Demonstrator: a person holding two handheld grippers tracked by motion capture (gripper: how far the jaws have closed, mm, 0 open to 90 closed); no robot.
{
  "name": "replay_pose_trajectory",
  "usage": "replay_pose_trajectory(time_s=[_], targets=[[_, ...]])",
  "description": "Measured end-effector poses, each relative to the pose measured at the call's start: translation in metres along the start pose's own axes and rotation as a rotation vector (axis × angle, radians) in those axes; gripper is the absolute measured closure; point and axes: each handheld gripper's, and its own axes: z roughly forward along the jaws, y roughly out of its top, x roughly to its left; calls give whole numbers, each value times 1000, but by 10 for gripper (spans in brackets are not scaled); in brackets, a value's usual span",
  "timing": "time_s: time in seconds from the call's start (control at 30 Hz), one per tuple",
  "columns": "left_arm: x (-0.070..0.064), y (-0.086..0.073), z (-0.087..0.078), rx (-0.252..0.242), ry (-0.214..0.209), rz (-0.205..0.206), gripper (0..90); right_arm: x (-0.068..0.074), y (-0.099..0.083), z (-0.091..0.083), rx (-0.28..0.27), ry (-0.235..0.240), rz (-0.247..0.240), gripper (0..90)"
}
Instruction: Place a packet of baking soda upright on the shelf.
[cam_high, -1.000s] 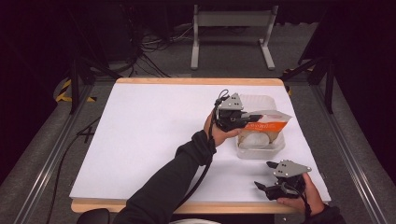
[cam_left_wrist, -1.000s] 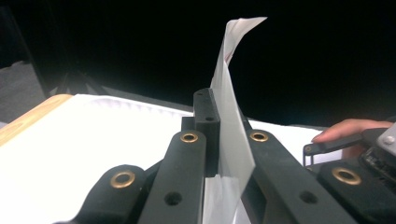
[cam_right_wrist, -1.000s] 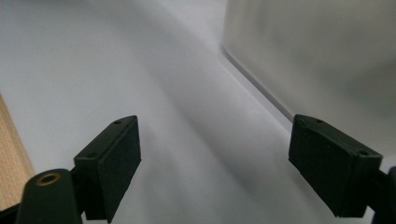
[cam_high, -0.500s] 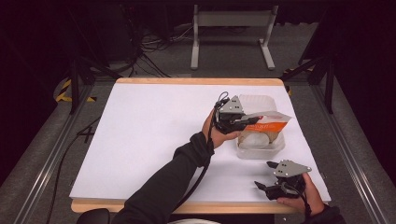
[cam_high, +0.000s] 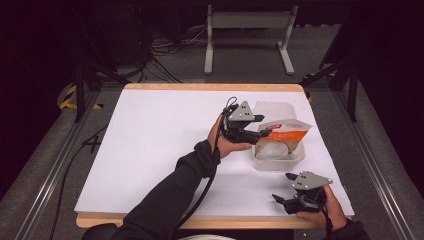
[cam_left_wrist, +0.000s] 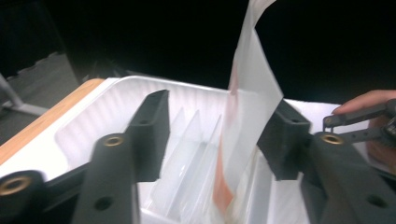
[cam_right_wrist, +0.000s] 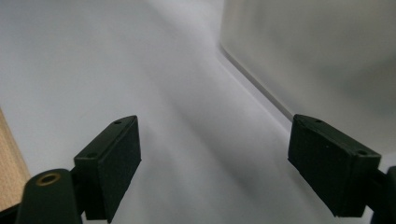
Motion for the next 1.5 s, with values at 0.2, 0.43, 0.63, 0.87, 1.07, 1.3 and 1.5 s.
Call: replay_pose_trajectory(time_s=[0.2, 0.43, 0.63, 0.87, 1.07, 1.3, 1.5], targets=[[1, 0, -4, 10, 6, 6, 406, 0, 0, 0, -2, 0, -2, 179], [-1, 1, -9, 57, 52, 47, 302, 0, 0, 0, -1, 3, 2, 178], [0, -1, -19, 81, 94, 57, 211, 1, 0, 0, -4, 3, 0, 179], [5, -7, -32, 112, 113, 74, 152, 1, 0, 0, -1, 5, 1, 178], [7, -14, -46, 149, 141, 101, 123, 2, 1, -1, -7, 2, -6, 179], [8, -27, -69, 164, 166, 121, 116, 2, 3, -6, -48, -14, -1, 184], [8, -40, -87, 183, 186, 126, 114, 3, 3, -6, -52, -17, -7, 184]])
